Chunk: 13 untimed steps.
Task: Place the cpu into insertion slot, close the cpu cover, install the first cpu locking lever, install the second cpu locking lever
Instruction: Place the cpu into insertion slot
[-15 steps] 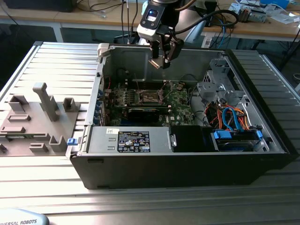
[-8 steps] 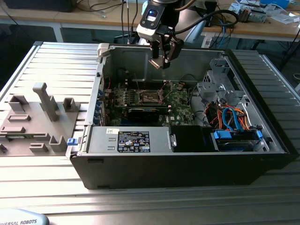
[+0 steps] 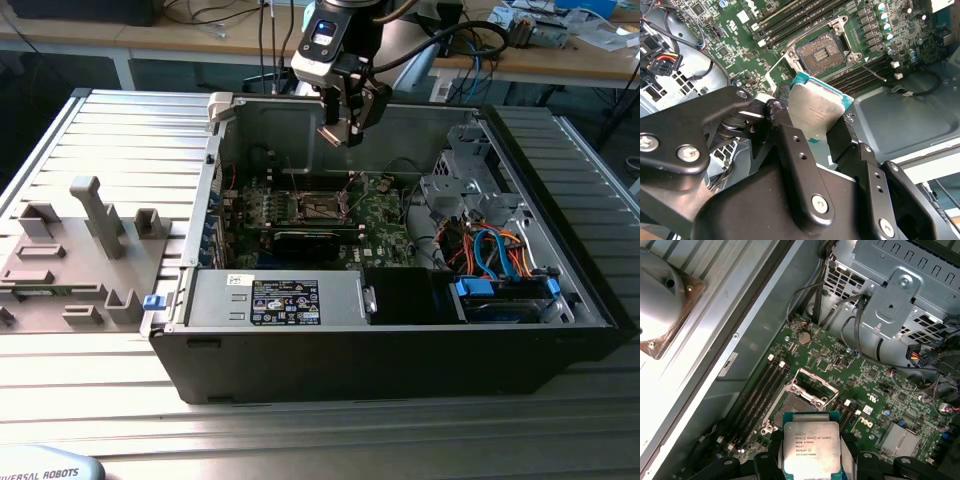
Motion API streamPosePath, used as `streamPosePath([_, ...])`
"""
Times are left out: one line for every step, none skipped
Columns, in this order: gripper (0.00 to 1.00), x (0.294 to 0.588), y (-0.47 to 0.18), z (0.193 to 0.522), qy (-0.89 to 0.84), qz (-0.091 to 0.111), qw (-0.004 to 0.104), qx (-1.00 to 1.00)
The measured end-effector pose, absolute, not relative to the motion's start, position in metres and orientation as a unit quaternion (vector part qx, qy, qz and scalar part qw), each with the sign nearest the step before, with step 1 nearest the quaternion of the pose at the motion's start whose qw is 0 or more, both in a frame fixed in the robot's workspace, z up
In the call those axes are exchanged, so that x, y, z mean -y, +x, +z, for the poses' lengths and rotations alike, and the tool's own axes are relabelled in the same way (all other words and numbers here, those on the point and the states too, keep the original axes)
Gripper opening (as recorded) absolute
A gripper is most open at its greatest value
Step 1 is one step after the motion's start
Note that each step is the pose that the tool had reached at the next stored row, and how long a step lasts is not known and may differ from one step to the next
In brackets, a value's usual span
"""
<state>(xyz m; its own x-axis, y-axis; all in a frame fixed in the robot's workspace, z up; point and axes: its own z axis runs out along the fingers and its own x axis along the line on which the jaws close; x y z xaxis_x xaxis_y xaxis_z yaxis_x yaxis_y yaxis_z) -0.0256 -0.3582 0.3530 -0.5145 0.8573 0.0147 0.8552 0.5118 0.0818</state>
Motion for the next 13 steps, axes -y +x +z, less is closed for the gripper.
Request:
streamPosePath([0.54, 0.3582, -0.0256, 0.3530, 0.493, 0.039, 0.014, -0.869])
streamPosePath([0.54, 0.3582, -0.0256, 0.3530, 0.493, 0.039, 0.014, -0.869])
streamPosePath([0.54, 0.3582, -0.0256, 0.3530, 0.493, 0.039, 0.014, -0.869])
streamPosePath([0.54, 0.3582, -0.0256, 0.3530, 0.494, 0.039, 0.014, -0.869])
streamPosePath([0.54, 0.3582, -0.0256, 0.3530, 0.494, 0.039, 0.014, -0.869])
streamPosePath([0.54, 0.3582, -0.0256, 0.3530, 0.494, 0.039, 0.014, -0.868])
streamPosePath([0.54, 0.3582, -0.0256, 0.3530, 0.494, 0.039, 0.014, -0.868])
streamPosePath([0.54, 0.3582, -0.0256, 0.3530, 0.495, 0.039, 0.014, -0.868])
streamPosePath([0.54, 0.3582, -0.0256, 0.3530, 0.495, 0.038, 0.014, -0.868])
streamPosePath([0.54, 0.3582, -0.0256, 0.3530, 0.495, 0.038, 0.014, -0.868])
streamPosePath([0.54, 0.3582, -0.0256, 0.3530, 0.495, 0.038, 0.014, -0.868])
streamPosePath([0.54, 0.3582, -0.0256, 0.3530, 0.496, 0.038, 0.015, -0.868])
streamPosePath([0.54, 0.3582, -0.0256, 0.3530, 0.496, 0.038, 0.015, -0.867])
